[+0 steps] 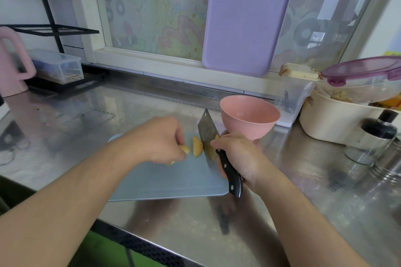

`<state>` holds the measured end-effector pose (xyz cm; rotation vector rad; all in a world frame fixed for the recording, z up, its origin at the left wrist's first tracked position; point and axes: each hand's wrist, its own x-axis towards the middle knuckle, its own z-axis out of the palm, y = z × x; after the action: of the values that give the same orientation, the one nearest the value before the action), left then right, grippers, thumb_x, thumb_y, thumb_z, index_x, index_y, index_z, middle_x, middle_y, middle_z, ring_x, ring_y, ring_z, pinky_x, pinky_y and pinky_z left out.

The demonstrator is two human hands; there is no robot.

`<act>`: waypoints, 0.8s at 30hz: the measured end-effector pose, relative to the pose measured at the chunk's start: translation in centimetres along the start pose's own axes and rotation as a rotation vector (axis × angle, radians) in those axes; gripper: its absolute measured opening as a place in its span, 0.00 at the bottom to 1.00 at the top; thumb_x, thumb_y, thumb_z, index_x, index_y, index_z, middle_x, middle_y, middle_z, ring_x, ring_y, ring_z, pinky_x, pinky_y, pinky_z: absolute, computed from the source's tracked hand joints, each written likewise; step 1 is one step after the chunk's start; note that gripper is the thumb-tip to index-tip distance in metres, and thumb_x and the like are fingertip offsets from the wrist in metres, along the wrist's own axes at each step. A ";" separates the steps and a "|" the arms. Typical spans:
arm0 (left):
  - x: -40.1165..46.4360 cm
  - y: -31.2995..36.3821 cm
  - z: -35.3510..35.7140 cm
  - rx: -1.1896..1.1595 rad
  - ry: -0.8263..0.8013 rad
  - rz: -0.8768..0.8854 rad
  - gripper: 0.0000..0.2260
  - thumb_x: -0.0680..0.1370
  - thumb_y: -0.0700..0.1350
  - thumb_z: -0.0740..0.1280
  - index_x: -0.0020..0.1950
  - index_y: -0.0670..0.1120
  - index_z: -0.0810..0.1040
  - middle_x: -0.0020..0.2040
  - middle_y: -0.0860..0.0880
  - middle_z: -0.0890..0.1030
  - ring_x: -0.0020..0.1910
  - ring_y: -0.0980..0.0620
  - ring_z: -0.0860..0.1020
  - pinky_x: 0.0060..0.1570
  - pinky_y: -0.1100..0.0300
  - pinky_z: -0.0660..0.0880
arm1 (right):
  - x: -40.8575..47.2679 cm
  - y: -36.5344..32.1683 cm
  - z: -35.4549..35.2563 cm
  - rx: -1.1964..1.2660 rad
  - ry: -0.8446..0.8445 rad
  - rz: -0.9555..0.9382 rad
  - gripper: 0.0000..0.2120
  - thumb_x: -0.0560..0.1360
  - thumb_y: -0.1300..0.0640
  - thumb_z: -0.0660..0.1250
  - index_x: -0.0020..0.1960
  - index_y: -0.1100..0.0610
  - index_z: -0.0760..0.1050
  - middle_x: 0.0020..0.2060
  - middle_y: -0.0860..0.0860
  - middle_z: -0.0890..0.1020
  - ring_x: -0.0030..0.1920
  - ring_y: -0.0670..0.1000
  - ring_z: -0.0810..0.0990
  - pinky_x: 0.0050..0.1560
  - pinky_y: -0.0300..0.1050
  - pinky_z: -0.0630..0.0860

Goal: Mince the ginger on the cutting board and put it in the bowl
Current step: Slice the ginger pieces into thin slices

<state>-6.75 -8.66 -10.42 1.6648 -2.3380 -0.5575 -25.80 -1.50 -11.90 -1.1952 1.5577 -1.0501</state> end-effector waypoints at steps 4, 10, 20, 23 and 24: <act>1.3 -0.8 0.4 0.053 0.170 -0.077 0.14 0.72 0.50 0.73 0.55 0.54 0.75 0.52 0.51 0.80 0.48 0.49 0.80 0.46 0.55 0.80 | 0.0 -0.1 0.0 -0.004 0.008 0.002 0.14 0.76 0.61 0.66 0.32 0.56 0.71 0.26 0.56 0.71 0.24 0.54 0.70 0.33 0.48 0.66; 1.1 -0.1 2.4 0.190 0.210 -0.089 0.17 0.79 0.57 0.68 0.62 0.48 0.75 0.60 0.46 0.73 0.57 0.42 0.78 0.54 0.48 0.79 | 0.0 -0.2 -0.1 0.024 0.019 -0.014 0.13 0.78 0.59 0.66 0.35 0.56 0.72 0.27 0.56 0.72 0.24 0.54 0.71 0.33 0.47 0.67; 0.7 0.7 7.0 -0.056 0.443 0.259 0.06 0.82 0.44 0.65 0.58 0.48 0.77 0.57 0.53 0.75 0.46 0.49 0.77 0.47 0.49 0.78 | 0.0 -0.6 -0.1 0.023 0.040 -0.101 0.07 0.69 0.54 0.65 0.40 0.58 0.75 0.33 0.58 0.69 0.34 0.57 0.66 0.39 0.55 0.62; 0.8 0.6 7.5 -0.053 0.482 0.296 0.03 0.82 0.43 0.65 0.55 0.48 0.77 0.55 0.53 0.75 0.44 0.49 0.78 0.44 0.49 0.78 | 0.4 -0.3 -0.4 0.044 0.013 -0.099 0.07 0.78 0.60 0.64 0.42 0.59 0.75 0.34 0.59 0.69 0.32 0.56 0.66 0.33 0.49 0.64; 0.9 0.5 7.6 -0.063 0.490 0.299 0.03 0.82 0.43 0.66 0.54 0.48 0.77 0.54 0.53 0.75 0.45 0.49 0.78 0.44 0.49 0.78 | 0.4 -0.2 -0.4 0.054 0.004 -0.101 0.08 0.80 0.61 0.63 0.42 0.59 0.75 0.33 0.59 0.68 0.30 0.55 0.66 0.31 0.45 0.64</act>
<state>-10.46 -7.95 -17.13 1.2169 -2.1154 -0.1392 -26.23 -1.90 -11.68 -1.2461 1.4749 -1.1539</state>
